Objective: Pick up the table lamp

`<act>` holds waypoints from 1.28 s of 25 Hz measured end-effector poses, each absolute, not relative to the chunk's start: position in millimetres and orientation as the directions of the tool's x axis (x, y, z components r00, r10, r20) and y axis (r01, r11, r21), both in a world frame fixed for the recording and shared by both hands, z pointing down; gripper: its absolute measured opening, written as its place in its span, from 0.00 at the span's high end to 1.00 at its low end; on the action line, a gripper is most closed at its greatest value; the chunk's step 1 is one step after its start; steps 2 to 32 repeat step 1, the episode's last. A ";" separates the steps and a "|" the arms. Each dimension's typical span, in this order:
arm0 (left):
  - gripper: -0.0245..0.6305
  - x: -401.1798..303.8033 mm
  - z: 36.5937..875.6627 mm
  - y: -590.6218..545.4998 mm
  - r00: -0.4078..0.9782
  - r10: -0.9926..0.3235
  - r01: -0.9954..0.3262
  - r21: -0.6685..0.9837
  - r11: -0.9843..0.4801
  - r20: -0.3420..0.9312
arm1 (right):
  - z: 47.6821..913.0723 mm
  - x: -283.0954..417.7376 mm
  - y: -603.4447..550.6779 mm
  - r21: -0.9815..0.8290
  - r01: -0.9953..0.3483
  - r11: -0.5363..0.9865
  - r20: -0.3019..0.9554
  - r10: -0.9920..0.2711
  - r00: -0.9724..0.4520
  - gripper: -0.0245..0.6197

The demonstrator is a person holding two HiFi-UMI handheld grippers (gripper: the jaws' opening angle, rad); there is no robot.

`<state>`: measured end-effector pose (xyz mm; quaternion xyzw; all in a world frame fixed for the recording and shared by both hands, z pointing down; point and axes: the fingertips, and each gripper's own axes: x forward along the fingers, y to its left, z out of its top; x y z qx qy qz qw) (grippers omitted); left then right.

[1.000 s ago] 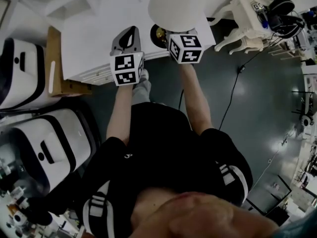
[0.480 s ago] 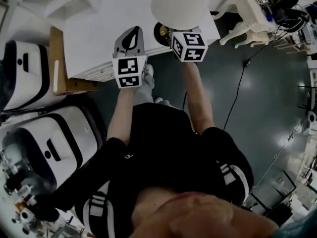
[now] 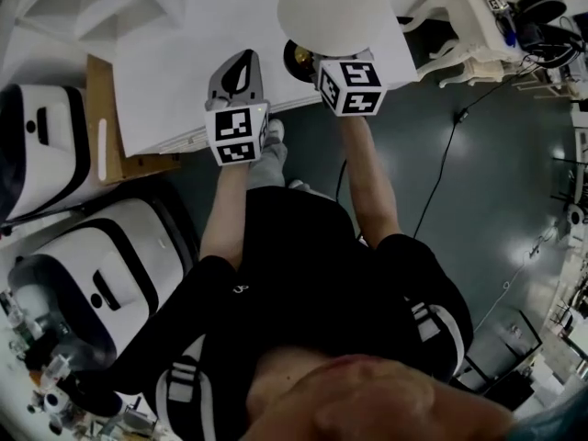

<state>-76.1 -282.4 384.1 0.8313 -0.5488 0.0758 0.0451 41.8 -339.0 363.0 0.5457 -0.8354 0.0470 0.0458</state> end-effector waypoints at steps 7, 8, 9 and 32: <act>0.95 -80.4 385.9 -296.9 0.380 -0.908 -0.922 -0.005 -0.387 0.175 | 362.2 38.3 -352.2 -0.023 -0.914 0.405 0.123 -0.906 -0.405 0.72; 0.95 -80.4 385.9 -296.9 0.380 -0.908 -0.922 -0.005 -0.387 0.175 | 362.2 38.3 -352.2 -0.023 -0.914 0.405 0.123 -0.906 -0.405 0.72; 0.95 -80.4 385.9 -296.9 0.380 -0.908 -0.922 -0.005 -0.387 0.175 | 362.2 38.3 -352.2 -0.023 -0.914 0.405 0.123 -0.906 -0.405 0.72; 0.95 -80.4 385.9 -296.9 0.380 -0.908 -0.922 -0.005 -0.387 0.175 | 362.2 38.3 -352.2 -0.023 -0.914 0.405 0.123 -0.906 -0.405 0.72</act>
